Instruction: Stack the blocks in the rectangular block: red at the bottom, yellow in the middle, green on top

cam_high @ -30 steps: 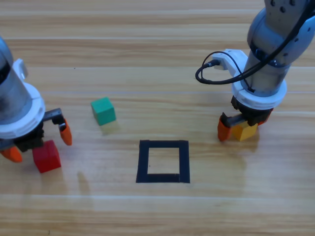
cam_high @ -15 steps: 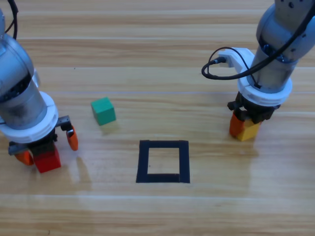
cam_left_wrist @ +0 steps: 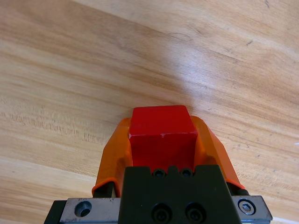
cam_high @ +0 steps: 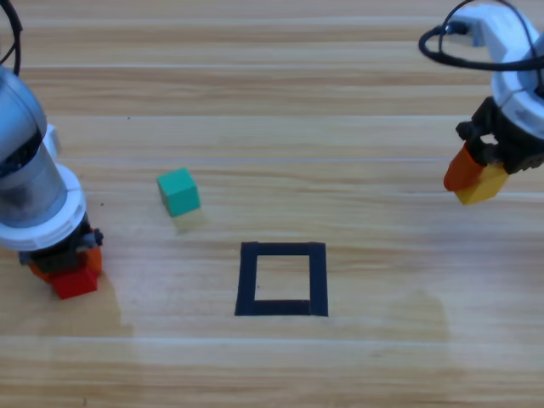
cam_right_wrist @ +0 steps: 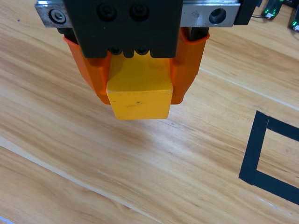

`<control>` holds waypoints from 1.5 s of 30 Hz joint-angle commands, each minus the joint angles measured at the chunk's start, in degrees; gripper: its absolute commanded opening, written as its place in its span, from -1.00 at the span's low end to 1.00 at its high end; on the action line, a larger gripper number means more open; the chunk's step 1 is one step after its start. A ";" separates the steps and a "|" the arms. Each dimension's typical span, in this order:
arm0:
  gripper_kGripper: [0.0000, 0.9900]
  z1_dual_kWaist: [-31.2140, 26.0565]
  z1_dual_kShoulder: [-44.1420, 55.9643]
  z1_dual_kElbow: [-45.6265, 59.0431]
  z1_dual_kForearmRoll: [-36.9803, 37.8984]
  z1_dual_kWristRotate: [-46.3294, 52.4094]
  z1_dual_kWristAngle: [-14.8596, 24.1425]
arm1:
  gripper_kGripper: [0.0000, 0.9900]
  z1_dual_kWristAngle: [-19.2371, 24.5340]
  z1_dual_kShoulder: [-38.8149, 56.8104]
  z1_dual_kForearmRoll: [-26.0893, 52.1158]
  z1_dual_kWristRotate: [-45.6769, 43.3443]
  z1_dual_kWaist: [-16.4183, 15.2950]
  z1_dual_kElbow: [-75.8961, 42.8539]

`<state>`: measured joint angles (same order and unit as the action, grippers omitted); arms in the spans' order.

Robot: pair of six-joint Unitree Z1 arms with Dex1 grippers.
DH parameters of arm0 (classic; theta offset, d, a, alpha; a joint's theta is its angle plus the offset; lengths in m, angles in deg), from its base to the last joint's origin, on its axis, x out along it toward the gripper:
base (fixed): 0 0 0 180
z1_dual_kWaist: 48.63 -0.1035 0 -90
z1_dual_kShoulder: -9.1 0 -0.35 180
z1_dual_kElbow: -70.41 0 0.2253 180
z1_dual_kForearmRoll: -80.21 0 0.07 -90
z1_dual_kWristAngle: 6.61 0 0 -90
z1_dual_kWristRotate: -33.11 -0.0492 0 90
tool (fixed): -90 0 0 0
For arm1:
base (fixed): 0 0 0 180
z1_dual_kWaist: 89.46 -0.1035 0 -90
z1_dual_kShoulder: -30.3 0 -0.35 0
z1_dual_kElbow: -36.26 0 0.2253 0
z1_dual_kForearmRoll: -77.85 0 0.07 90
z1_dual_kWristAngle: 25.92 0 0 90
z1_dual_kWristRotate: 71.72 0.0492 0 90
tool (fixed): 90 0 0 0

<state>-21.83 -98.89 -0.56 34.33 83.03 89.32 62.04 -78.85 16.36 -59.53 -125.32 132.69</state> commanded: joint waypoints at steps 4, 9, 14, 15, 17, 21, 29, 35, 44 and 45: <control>-0.87 2.38 -6.44 -10.57 -5.34 -10.28 -0.49 | -1.00 1.17 1.75 -0.54 2.66 -0.45 -2.24; -0.87 7.12 -10.57 -18.92 -7.45 -17.84 -6.29 | -1.00 1.25 1.92 -0.72 5.65 -0.45 -2.15; -0.87 13.89 -12.86 -23.75 -7.71 -21.88 -6.99 | -1.00 1.17 2.45 -1.07 8.99 -0.45 -2.86; -0.87 15.12 -13.03 -24.28 -7.80 -22.50 -7.08 | -1.00 1.08 2.36 -1.07 9.08 -0.45 -2.94; -0.87 17.76 -13.21 -26.04 -8.59 -23.38 -7.25 | -1.00 0.99 2.27 -1.07 9.43 -0.45 -3.03; -0.87 19.78 -13.30 -28.85 -10.70 -22.32 -6.73 | -1.00 0.90 2.01 -1.07 9.25 -0.45 -2.86; -0.87 23.12 -17.51 -37.29 -17.91 -10.99 -1.89 | -1.00 -0.68 1.66 -1.24 8.46 -0.45 -2.42; -0.87 24.53 -19.36 -40.01 -20.46 -2.11 -1.28 | -1.00 -1.73 1.31 -1.24 7.50 -0.45 -2.42; -0.87 24.79 -19.80 -42.83 -23.36 3.43 -1.19 | -1.00 -2.09 1.31 -1.24 6.79 -0.45 -2.50; -0.87 24.79 -19.89 -43.00 -23.53 3.87 -1.10 | -1.00 -2.09 1.31 -1.24 6.79 -0.45 -2.50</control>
<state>1.92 -115.91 -42.94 11.84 85.68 87.48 60.98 -77.84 15.99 -52.21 -125.34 131.01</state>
